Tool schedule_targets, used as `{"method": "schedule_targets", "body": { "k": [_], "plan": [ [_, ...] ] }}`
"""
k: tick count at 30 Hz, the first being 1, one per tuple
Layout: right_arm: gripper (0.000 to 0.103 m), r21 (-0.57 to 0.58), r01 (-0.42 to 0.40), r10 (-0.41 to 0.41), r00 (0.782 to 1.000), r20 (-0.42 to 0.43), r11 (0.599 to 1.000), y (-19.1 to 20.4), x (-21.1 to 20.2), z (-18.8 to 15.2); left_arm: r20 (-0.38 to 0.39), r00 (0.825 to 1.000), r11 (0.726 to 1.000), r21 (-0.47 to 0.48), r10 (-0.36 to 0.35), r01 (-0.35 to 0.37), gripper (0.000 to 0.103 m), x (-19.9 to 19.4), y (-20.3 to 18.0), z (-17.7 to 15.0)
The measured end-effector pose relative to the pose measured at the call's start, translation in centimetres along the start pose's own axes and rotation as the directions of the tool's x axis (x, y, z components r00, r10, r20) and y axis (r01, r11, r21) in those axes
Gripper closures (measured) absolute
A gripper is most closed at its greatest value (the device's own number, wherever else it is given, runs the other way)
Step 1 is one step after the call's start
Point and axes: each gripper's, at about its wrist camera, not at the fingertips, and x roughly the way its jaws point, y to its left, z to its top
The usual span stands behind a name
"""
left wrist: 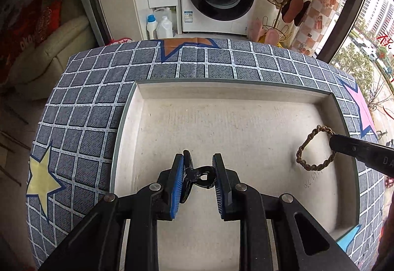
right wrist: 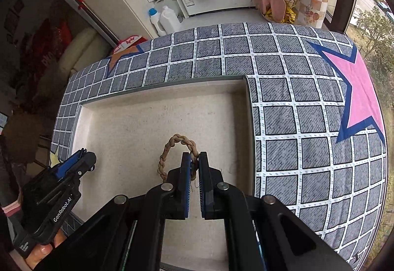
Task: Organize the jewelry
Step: 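Carry both items into the tray and open both tools, then grasp the silver barrette with the left tool while the right tool grasps the coiled hair tie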
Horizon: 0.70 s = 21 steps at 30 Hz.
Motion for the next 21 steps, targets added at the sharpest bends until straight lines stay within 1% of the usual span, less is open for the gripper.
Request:
{"method": "schedule_targets", "body": {
  "k": [2,6,9,10,11,12,13,14,15,16,17,18,19,21],
  "plan": [
    [0.096,0.001,0.012,-0.012,1.0,-0.008,1.0,-0.3,0.8,0.3,0.003,1.0,1.0,0.004,0.02,-0.02,0.067,0.6,-0.1,-0.1],
    [0.096,0.005,0.026,-0.026,0.999,-0.031,1.0,-0.9,1.9,0.2,-0.024,0.999,0.999,0.016,0.047,-0.047,0.066,2.0,-0.1,-0.4],
    [0.096,-0.006,0.04,-0.04,0.998,-0.039,0.999,-1.0,2.2,0.1,-0.01,0.997,0.997,0.033,0.071,-0.07,0.065,2.1,-0.3,-0.5],
    [0.096,-0.009,0.041,-0.041,0.999,-0.035,0.999,-1.0,2.2,0.1,-0.007,0.997,0.996,0.04,0.083,-0.083,0.06,2.1,-0.4,-0.5],
    [0.096,-0.014,0.045,-0.045,0.998,-0.031,0.999,-0.9,2.2,0.0,-0.006,0.995,0.994,0.049,0.101,-0.101,0.032,2.1,-0.5,-0.4],
    [0.095,-0.021,0.049,-0.05,0.998,-0.03,0.999,-0.8,2.2,0.0,-0.004,0.993,0.992,0.054,0.115,-0.115,0.017,2.1,-0.6,-0.4],
    [0.095,-0.029,0.054,-0.055,0.998,-0.028,0.998,-0.7,2.2,0.0,0.014,0.992,0.991,0.05,0.126,-0.127,0.006,1.8,-0.5,-0.4],
    [0.094,-0.033,0.057,-0.058,0.998,-0.029,0.998,-0.6,2.1,0.0,0.034,0.991,0.991,0.044,0.127,-0.129,0.006,1.4,-0.5,-0.4],
    [0.09,-0.034,0.053,-0.054,0.998,-0.032,0.998,-0.5,2.1,0.1,0.033,0.993,0.992,0.042,0.117,-0.119,0.006,1.2,-0.5,-0.4],
    [0.079,-0.031,0.045,-0.046,0.998,-0.035,0.998,-0.5,2.0,0.2,0.024,0.994,0.994,0.039,0.106,-0.106,0.006,1.2,-0.4,-0.3],
    [0.072,-0.025,0.04,-0.041,0.999,-0.034,0.999,-0.4,2.0,0.2,0.019,0.995,0.995,0.034,0.098,-0.099,0.006,1.0,-0.4,-0.2],
    [0.059,-0.018,0.03,-0.03,0.999,-0.028,0.999,-0.3,1.7,0.2,0.021,0.995,0.995,0.033,0.098,-0.099,0.006,0.8,-0.4,-0.1],
    [0.056,-0.01,0.019,-0.019,1.0,-0.016,1.0,-0.3,1.3,0.1,0.026,0.995,0.994,0.032,0.1,-0.101,0.006,0.4,-0.4,-0.2],
    [0.056,0.005,-0.005,0.005,1.0,0.001,1.0,-0.1,0.5,0.3,0.044,0.995,0.995,0.029,0.09,-0.091,0.006,-0.5,-0.3,-0.2]
  ]
}}
